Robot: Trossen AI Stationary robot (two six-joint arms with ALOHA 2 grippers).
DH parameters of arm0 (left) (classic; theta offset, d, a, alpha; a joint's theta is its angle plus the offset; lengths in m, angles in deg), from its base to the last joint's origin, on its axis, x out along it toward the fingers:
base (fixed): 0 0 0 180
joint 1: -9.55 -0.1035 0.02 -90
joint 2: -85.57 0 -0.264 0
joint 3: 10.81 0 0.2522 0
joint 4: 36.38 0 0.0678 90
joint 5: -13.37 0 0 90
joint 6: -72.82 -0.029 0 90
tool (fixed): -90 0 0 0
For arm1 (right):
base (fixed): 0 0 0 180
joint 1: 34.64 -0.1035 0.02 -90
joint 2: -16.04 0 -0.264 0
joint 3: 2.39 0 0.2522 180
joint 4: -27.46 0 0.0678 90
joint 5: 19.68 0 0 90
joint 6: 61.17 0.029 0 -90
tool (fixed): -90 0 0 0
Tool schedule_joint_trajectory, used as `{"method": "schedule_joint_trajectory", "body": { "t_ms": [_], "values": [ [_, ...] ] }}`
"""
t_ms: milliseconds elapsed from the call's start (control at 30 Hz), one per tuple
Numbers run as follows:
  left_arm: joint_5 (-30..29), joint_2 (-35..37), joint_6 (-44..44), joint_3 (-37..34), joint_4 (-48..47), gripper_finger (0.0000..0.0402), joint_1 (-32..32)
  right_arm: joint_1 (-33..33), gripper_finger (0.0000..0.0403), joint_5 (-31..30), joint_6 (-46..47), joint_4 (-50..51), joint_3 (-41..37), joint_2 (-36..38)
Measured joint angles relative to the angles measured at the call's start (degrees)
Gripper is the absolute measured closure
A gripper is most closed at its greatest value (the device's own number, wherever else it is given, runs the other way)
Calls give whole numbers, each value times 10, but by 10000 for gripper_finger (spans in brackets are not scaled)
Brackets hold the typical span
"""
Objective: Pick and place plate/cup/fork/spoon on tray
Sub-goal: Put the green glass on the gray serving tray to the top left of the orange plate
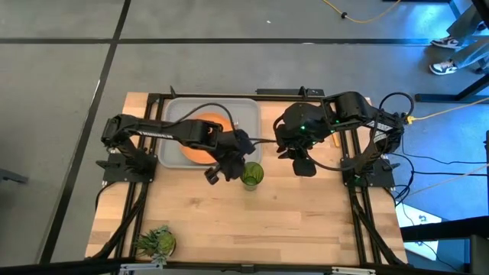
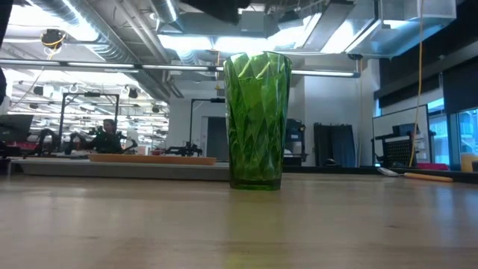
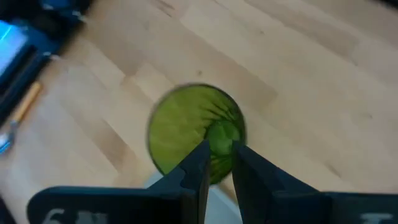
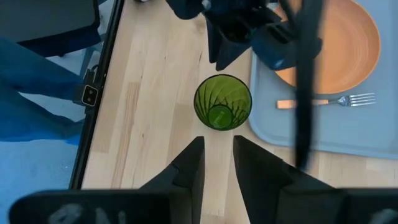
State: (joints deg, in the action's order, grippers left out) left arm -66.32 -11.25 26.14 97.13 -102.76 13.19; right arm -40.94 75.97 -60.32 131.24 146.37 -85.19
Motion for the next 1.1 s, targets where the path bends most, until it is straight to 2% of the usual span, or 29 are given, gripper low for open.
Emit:
{"method": "schedule_joint_trajectory", "body": {
  "t_ms": [267, 533, 833, 1100],
  "values": [
    [-19, -33, -39, 0, -22, 342, 15, 0, 313, 0, 0, 0, 0, 0],
    [-104, -62, -74, -1, -25, 342, 46, 0, 313, 2, -11, 0, 0, 0],
    [-107, -62, -79, -1, -24, 342, 50, 0, 313, 5, -15, 0, 0, 0],
    [-95, -89, -49, -1, -37, 342, 49, 0, 313, 6, -14, 0, 0, 0]
  ]
}}
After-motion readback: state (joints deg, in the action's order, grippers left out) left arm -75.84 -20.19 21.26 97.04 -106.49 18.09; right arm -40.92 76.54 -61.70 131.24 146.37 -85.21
